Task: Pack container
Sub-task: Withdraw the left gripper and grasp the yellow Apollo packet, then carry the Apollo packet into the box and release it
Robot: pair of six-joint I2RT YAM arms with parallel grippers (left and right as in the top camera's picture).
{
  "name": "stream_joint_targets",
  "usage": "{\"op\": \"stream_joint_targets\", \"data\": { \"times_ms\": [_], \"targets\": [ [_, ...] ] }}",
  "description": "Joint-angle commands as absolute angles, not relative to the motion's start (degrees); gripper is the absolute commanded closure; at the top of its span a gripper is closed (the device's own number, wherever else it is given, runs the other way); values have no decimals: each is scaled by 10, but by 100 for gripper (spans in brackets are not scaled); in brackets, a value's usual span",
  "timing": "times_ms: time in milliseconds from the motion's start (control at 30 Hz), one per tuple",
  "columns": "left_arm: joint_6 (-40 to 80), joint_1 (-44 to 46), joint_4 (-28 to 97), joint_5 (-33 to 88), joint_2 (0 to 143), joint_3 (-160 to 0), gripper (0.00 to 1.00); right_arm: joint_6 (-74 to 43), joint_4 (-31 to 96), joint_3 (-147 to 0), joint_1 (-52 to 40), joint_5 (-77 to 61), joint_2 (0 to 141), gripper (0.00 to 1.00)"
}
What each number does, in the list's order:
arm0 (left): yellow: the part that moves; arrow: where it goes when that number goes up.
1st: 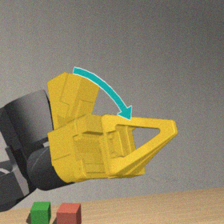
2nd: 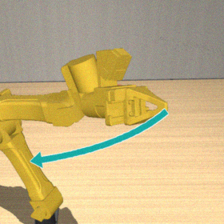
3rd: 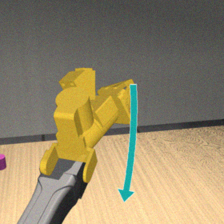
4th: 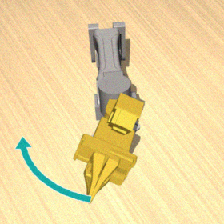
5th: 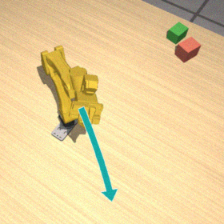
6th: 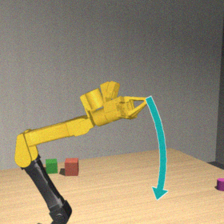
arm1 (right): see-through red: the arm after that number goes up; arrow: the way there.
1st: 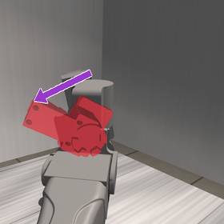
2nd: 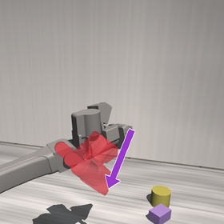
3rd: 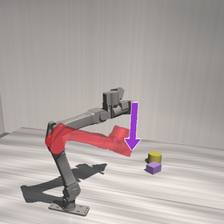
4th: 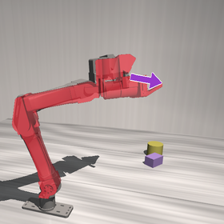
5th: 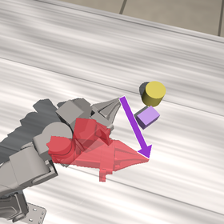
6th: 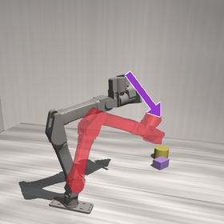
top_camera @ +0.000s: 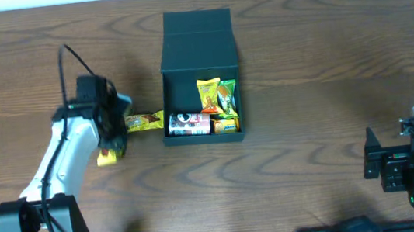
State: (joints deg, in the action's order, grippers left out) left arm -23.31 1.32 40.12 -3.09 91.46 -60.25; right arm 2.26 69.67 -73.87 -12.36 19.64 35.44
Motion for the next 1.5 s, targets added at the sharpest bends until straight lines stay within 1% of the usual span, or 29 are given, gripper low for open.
{"op": "stream_joint_targets", "data": {
  "times_ms": [0,133,267,367,467,700,900,1167,1233,1300,1433,1467],
  "targets": [
    [-73,14,412,-43,914,-693,94,17,696,-742,-128,206,352,1],
    [13,38,427,-12,914,-801,94,17,696,-742,-128,206,352,1],
    [77,97,411,-14,914,-870,94,11,696,-742,-128,206,352,1],
    [115,146,385,-42,915,-876,94,7,696,-742,-128,206,352,1],
    [203,190,375,-90,931,-876,94,7,696,-742,-128,206,352,1],
    [280,250,373,-76,1030,-876,94,7,696,-742,-128,206,352,1],
    [284,282,371,-81,1072,-876,94,6,697,-742,-128,205,352,1],
    [283,286,378,-81,1071,-878,94,7,697,-742,-128,206,352,1],
    [283,286,397,-86,1070,-892,94,7,697,-742,-128,206,352,1],
    [283,286,434,-123,1068,-919,94,7,697,-742,-128,206,352,1],
    [283,282,508,-246,1063,-974,94,7,697,-742,-128,206,352,1],
    [270,276,512,-265,1062,-980,92,7,697,-742,-128,206,352,1]
  ]
}}
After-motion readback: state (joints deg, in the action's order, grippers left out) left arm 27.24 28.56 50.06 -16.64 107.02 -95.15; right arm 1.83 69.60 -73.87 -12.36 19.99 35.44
